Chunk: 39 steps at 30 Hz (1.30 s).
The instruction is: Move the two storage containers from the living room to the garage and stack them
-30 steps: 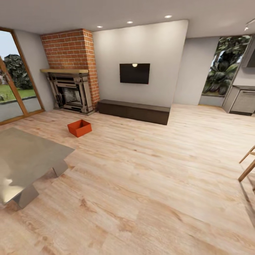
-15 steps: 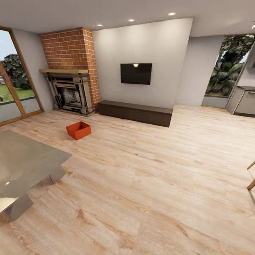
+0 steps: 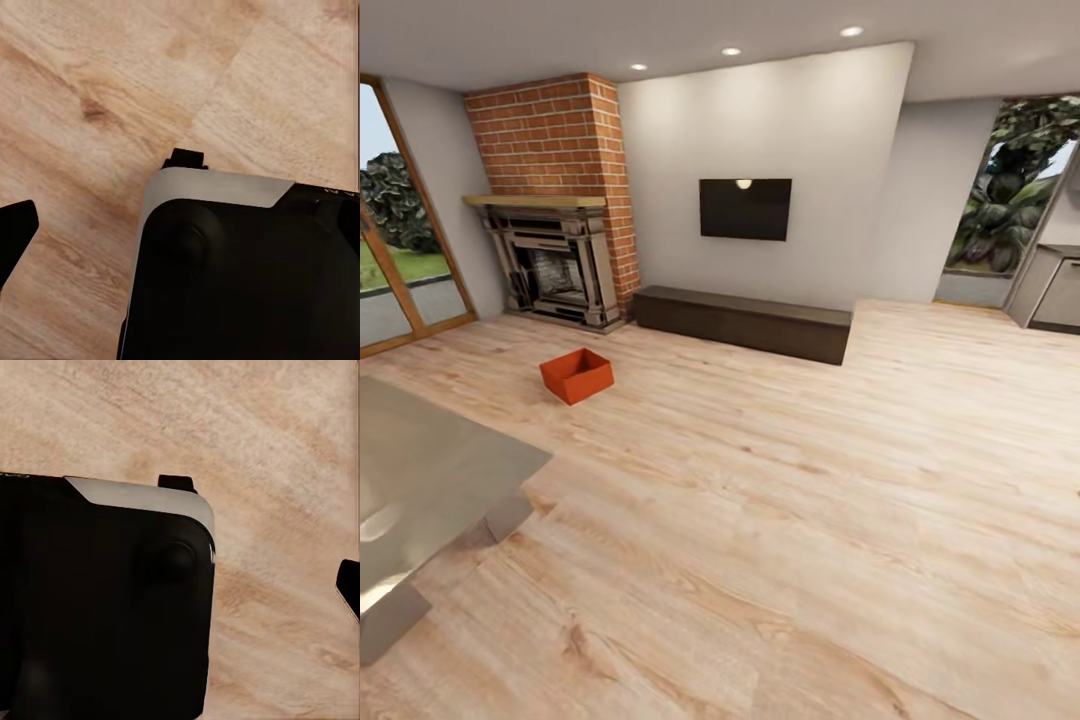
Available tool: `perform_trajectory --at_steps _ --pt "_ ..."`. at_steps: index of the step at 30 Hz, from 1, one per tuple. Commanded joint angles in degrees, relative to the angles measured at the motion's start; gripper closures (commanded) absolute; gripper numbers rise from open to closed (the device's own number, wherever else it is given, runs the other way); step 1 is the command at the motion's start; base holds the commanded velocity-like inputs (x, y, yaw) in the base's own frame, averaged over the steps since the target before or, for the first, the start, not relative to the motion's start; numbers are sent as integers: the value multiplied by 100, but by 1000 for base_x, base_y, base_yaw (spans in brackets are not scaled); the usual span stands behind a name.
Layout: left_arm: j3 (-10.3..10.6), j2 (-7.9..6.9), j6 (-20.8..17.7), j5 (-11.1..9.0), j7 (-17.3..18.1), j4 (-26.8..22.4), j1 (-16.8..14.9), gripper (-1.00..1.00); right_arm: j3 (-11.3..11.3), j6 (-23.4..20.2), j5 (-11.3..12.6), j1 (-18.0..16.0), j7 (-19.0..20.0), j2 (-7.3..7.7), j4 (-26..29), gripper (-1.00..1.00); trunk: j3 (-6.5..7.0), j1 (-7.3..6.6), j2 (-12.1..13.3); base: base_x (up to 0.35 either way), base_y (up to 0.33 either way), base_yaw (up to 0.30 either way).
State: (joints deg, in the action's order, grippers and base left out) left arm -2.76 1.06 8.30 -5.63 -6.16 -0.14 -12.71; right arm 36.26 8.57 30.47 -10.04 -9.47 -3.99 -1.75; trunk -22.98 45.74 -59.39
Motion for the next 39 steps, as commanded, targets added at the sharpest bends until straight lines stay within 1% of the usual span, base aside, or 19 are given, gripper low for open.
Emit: perform_trajectory --at_steps 1,39 --pt "-23 1 23 -44 1 5 -4 -100 48 31 53 -6 -2 -5 -18 -100 -6 3 -3 323 0 0" --pt "-23 4 23 -44 1 6 -4 -100 48 31 55 -6 -2 -5 -18 -100 -6 3 -3 323 0 0"
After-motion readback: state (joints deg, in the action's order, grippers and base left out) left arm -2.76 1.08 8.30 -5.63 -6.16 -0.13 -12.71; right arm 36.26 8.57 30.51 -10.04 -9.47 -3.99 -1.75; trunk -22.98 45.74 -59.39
